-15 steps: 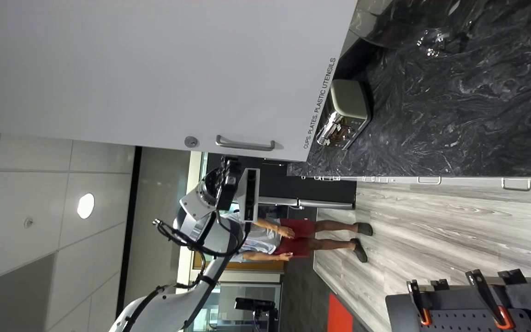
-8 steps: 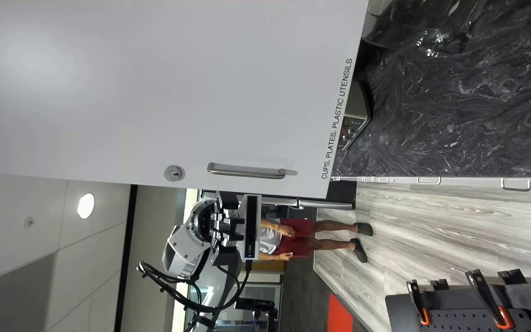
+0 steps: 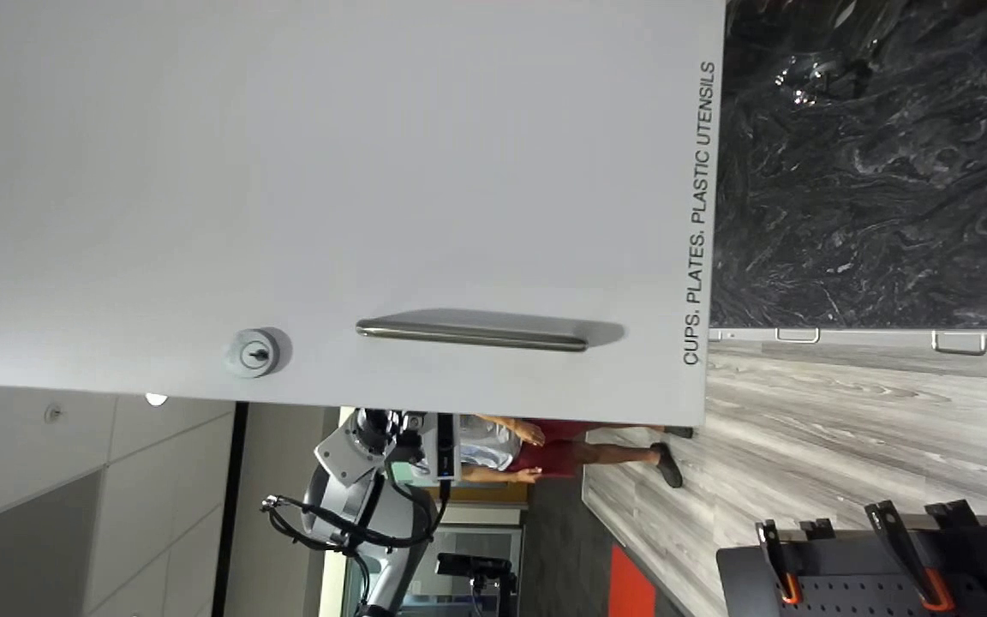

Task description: Open the third upper cabinet from the left

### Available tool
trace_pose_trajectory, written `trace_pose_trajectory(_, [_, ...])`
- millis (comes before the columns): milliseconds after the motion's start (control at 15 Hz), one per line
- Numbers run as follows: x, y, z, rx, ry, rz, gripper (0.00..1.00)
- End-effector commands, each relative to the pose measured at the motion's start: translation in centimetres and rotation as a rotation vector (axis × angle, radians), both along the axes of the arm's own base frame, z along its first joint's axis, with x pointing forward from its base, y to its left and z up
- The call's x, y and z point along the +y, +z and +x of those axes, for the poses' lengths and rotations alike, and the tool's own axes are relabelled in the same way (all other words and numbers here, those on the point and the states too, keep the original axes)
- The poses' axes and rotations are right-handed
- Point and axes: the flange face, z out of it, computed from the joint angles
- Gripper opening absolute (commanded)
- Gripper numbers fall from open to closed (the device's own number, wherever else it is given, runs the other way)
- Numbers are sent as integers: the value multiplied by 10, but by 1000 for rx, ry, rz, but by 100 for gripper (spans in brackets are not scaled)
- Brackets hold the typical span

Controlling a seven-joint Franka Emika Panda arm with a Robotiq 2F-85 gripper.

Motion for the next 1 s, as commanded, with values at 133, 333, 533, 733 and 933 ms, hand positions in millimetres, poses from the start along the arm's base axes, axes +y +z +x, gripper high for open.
trace_pose_trajectory(133, [11,27,49,-64,335,70,100])
trace_pose_trajectory(333, [9,40,64,-91,519,152,100])
trace_pose_trajectory(533, [11,42,74,-93,707,227,100])
trace_pose_trajectory(733, [11,38,69,-98,686,219,100])
trace_pose_trajectory(933, [11,37,70,-97,690,221,100])
